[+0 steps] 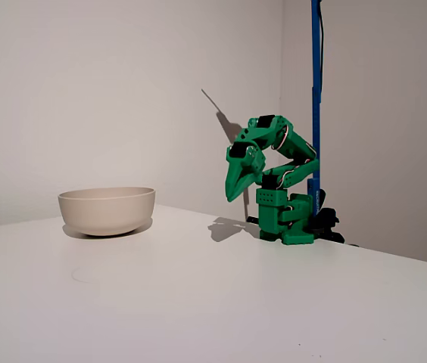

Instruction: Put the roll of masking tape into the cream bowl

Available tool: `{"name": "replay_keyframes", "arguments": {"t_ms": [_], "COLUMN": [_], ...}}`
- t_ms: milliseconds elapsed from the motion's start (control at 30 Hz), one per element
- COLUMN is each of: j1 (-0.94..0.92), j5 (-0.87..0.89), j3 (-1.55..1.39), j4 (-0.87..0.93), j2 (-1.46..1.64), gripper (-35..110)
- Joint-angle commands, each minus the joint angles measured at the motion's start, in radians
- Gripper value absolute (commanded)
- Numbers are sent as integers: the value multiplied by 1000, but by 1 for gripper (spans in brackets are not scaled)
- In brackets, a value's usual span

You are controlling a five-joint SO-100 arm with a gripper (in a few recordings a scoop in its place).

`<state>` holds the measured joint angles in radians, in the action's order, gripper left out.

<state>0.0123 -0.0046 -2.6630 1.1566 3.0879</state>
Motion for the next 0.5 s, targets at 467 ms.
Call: {"name": "replay_keyframes", "arguments": {"t_ms": [467], "j1": [52], "j5": [-2], "j3": [-204], "j4": [74], "j2": [304], "gripper": [-8]}}
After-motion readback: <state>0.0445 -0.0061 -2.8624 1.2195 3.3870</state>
